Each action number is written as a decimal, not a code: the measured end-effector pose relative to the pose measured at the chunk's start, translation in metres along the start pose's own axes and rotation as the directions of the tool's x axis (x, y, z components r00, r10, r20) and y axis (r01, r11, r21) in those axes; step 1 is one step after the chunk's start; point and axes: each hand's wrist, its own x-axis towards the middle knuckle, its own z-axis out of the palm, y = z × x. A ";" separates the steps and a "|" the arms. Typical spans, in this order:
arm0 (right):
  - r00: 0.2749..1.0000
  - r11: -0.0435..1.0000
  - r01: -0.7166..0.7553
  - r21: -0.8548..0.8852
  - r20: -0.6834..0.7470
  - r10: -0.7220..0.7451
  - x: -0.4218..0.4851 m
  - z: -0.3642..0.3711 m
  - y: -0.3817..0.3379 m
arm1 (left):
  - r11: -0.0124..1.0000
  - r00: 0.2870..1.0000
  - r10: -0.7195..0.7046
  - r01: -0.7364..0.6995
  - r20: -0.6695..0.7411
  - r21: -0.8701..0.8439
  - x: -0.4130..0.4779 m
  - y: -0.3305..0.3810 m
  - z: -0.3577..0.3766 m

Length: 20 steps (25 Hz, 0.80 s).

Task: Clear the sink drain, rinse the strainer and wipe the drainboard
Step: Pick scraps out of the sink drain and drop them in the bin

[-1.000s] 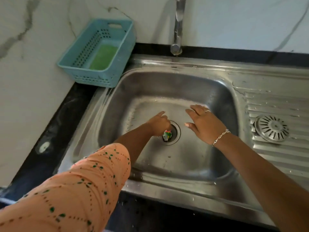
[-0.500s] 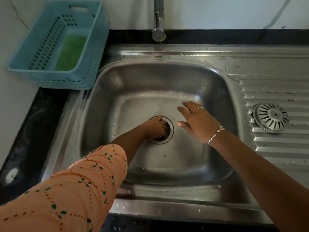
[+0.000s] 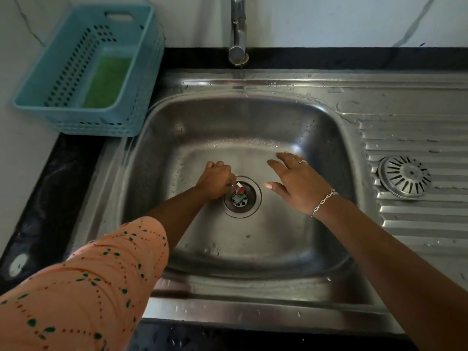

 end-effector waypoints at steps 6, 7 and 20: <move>1.000 1.000 -0.015 0.006 0.027 0.014 -0.004 0.001 0.005 | 0.981 0.993 0.117 -0.118 0.015 0.157 0.013 0.014 0.011; 0.999 1.000 -0.019 0.008 0.028 0.019 -0.005 0.001 0.006 | 0.978 0.993 0.118 -0.117 0.006 0.174 0.015 0.015 0.014; 0.999 0.999 -0.030 0.017 0.024 0.030 -0.002 -0.001 0.007 | 0.922 0.988 0.133 -0.151 0.073 0.357 0.025 0.016 0.016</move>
